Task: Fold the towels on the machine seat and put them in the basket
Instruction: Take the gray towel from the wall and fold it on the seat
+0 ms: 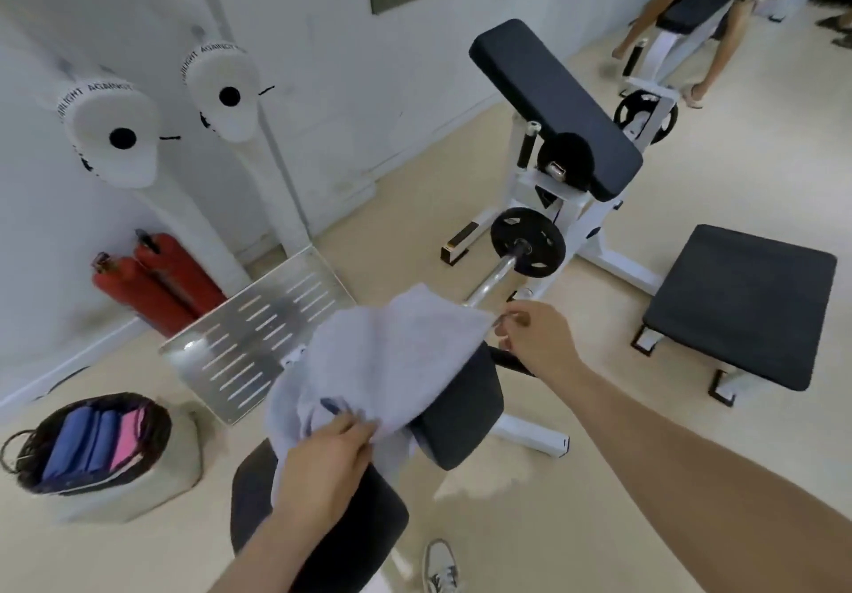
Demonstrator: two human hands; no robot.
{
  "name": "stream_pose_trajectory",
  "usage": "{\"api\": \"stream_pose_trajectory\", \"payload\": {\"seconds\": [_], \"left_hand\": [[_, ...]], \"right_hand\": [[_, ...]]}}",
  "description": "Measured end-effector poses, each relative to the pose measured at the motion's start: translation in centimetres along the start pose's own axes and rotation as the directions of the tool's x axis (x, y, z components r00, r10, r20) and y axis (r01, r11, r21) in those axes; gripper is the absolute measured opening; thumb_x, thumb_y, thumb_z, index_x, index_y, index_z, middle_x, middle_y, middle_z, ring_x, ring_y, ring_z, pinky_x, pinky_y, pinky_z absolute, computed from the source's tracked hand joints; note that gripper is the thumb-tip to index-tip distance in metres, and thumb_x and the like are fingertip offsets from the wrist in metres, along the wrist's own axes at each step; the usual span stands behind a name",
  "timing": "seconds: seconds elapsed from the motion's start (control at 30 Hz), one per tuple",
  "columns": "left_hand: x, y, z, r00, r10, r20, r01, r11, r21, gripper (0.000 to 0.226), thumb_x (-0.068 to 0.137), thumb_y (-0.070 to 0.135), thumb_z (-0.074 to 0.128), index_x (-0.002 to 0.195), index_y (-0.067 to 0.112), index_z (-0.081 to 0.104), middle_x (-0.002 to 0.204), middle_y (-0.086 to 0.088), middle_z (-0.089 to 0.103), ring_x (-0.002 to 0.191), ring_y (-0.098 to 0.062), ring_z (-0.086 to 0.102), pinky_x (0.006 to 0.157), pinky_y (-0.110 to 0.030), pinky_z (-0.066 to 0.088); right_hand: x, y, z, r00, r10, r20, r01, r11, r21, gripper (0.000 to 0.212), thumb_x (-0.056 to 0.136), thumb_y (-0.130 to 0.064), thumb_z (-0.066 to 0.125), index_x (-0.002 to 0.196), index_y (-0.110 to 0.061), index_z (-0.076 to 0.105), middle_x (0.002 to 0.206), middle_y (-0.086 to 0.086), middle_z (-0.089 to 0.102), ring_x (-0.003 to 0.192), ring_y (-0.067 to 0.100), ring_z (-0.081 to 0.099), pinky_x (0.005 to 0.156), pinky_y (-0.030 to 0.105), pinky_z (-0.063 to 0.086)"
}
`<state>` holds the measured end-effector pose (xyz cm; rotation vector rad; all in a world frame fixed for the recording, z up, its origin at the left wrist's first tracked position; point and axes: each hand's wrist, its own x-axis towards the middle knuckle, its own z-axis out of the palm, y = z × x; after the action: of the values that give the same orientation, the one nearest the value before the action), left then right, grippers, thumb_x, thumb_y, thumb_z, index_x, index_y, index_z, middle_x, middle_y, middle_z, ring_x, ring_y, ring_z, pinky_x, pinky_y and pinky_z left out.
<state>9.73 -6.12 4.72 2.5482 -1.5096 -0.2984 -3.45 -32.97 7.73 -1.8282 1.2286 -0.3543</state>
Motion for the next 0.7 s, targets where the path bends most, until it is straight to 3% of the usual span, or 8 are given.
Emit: {"api": "stream_pose_trajectory", "payload": {"seconds": [0.1,0.23,0.3,0.33,0.43,0.5,0.57,0.7], "left_hand": [[1.3,1.3,2.7,0.938,-0.035,0.345,0.029,0.999,0.021,0.016,0.095,0.024,0.044,0.102,0.021,0.059,0.106,-0.001,0.062,0.089,-0.022,0.056,0.058,-0.028,0.037],[4.0,2.3,3.0,0.774,-0.120,0.622,0.092,0.993,0.078,0.027,0.094,0.041,0.042,0.106,0.026,0.061,0.112,-0.005,0.060,0.103,-0.025,0.055,0.078,-0.031,0.045],[6.5,3.0,2.3,0.767,-0.170,0.619,0.079,0.982,0.172,0.026,0.094,0.041,0.041,0.099,0.027,0.063,0.096,-0.001,0.057,0.087,-0.023,0.052,0.075,-0.031,0.043],[8.0,3.5,1.9,0.804,-0.175,0.569,0.098,0.982,0.164,0.022,0.094,0.038,0.042,0.093,0.027,0.061,0.091,-0.001,0.055,0.082,-0.021,0.048,0.073,-0.032,0.042],[12.9,4.8,1.6,0.929,-0.150,0.338,0.191,0.977,-0.092,0.018,0.087,0.023,0.043,0.083,0.020,0.060,0.088,0.002,0.065,0.080,-0.020,0.056,0.074,-0.032,0.049],[16.6,5.0,2.5,0.948,-0.194,0.252,0.254,0.939,-0.233,0.024,0.087,0.017,0.044,0.091,0.021,0.068,0.096,0.005,0.070,0.090,-0.020,0.061,0.081,-0.033,0.049],[20.5,4.6,3.9,0.951,-0.217,0.222,0.279,0.911,-0.303,0.032,0.092,0.010,0.043,0.108,0.019,0.069,0.110,0.000,0.068,0.100,-0.022,0.061,0.088,-0.031,0.046],[26.3,3.8,7.3,0.928,-0.117,0.354,0.202,0.956,-0.213,0.046,0.095,0.010,0.036,0.132,0.031,0.054,0.117,-0.008,0.054,0.107,-0.026,0.056,0.092,-0.030,0.041]], "right_hand": [[1.9,3.5,1.2,0.989,0.090,0.120,-0.067,0.980,-0.187,0.021,0.084,-0.013,0.053,0.075,-0.014,0.072,0.074,0.002,0.071,0.073,0.023,0.065,0.073,0.036,0.055],[3.9,6.0,2.1,0.947,0.282,0.156,-0.269,0.958,-0.101,0.026,0.078,-0.019,0.054,0.064,0.000,0.064,0.061,0.008,0.066,0.057,0.025,0.053,0.059,0.032,0.046],[5.0,6.7,2.3,0.921,0.337,0.194,-0.327,0.941,-0.083,0.035,0.079,-0.029,0.055,0.062,0.001,0.060,0.062,0.010,0.062,0.057,0.023,0.052,0.059,0.030,0.043],[5.3,7.0,2.5,0.915,0.340,0.219,-0.324,0.940,-0.106,0.037,0.080,-0.035,0.057,0.060,-0.003,0.056,0.062,0.009,0.059,0.058,0.022,0.051,0.059,0.029,0.041],[6.0,7.8,3.2,0.903,0.299,0.309,-0.279,0.954,-0.108,0.030,0.081,-0.036,0.068,0.071,-0.013,0.052,0.069,0.005,0.059,0.063,0.018,0.052,0.058,0.027,0.037],[6.1,8.5,3.9,0.884,0.287,0.370,-0.288,0.956,-0.054,0.025,0.080,-0.032,0.072,0.089,-0.017,0.054,0.083,0.000,0.063,0.076,0.015,0.058,0.062,0.024,0.040],[6.2,9.5,4.9,0.892,0.252,0.376,-0.259,0.965,-0.035,0.026,0.080,-0.030,0.073,0.095,-0.021,0.054,0.085,-0.001,0.063,0.079,0.014,0.060,0.063,0.023,0.041],[7.0,10.8,6.1,0.952,0.181,0.247,-0.186,0.983,-0.004,0.022,0.082,-0.026,0.070,0.097,-0.026,0.054,0.081,-0.001,0.055,0.074,0.017,0.055,0.066,0.027,0.043]]}}
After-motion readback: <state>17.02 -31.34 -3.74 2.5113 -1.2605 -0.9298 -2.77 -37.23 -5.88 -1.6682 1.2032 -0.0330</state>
